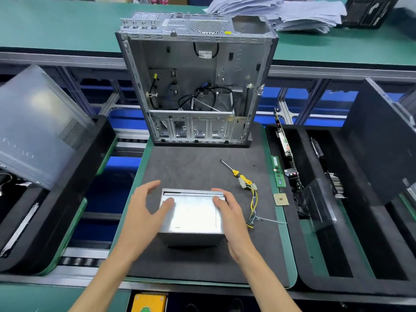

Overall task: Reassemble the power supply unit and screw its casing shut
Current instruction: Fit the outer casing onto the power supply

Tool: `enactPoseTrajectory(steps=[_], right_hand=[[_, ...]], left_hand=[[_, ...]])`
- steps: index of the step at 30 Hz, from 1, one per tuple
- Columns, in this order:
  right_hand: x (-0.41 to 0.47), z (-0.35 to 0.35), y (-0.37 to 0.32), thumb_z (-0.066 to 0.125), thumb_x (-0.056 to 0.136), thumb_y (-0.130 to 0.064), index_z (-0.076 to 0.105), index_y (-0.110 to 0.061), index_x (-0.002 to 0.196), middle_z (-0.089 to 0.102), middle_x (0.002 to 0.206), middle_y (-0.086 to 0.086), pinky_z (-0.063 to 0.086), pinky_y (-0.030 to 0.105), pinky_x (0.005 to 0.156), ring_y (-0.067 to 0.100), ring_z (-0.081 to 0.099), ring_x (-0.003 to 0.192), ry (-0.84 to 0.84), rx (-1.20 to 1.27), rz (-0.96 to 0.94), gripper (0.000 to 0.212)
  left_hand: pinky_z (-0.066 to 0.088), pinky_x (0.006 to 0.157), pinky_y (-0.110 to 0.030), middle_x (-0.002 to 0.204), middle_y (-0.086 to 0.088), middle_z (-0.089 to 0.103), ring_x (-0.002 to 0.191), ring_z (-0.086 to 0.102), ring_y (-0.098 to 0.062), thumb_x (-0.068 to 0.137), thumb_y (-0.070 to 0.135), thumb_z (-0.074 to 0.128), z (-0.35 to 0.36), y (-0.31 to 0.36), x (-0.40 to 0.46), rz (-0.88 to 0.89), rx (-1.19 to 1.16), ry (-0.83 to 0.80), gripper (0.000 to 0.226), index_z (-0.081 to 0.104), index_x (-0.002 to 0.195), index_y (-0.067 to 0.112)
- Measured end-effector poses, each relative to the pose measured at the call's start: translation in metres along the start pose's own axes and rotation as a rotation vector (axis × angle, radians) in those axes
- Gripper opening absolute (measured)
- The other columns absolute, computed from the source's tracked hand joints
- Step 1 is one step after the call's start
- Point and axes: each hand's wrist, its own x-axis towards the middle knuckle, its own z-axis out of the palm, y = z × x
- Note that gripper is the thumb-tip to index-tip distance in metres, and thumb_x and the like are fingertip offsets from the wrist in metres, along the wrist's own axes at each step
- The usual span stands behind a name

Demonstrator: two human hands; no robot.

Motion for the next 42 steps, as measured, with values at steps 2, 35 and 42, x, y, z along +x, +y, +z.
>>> enactPoseTrajectory(steps=[2, 35, 42], right_hand=[[0.001, 0.002, 0.002, 0.051, 0.102, -0.025, 0.066, -0.038, 0.113, 0.071, 0.113, -0.005, 0.048, 0.033, 0.086, 0.02, 0.064, 0.11, 0.009, -0.013, -0.006, 0.023], [0.008, 0.006, 0.005, 0.05, 0.103, -0.016, 0.064, -0.027, 0.107, 0.068, 0.084, -0.026, 0.046, 0.009, 0.064, -0.009, 0.062, 0.079, 0.026, 0.023, -0.072, 0.019], [0.008, 0.005, 0.006, 0.051, 0.103, -0.017, 0.065, -0.027, 0.104, 0.065, 0.083, -0.024, 0.044, 0.008, 0.062, -0.008, 0.059, 0.076, 0.033, 0.009, -0.096, 0.017]], left_hand=[[0.039, 0.11, -0.033, 0.129, 0.022, 0.059, 0.123, 0.052, 0.0, 0.095, 0.037, 0.067, 0.0, -0.006, -0.002, -0.198, -0.222, -0.09, 0.037, 0.058, 0.13, 0.04], [0.043, 0.084, -0.023, 0.095, 0.023, 0.065, 0.097, 0.059, -0.001, 0.104, 0.028, 0.053, 0.033, -0.014, 0.002, -0.099, -0.313, 0.12, 0.012, 0.061, 0.102, 0.037], [0.042, 0.083, -0.02, 0.098, 0.021, 0.064, 0.097, 0.058, 0.002, 0.104, 0.027, 0.051, 0.03, -0.011, 0.001, -0.036, -0.249, 0.109, 0.014, 0.06, 0.102, 0.037]])
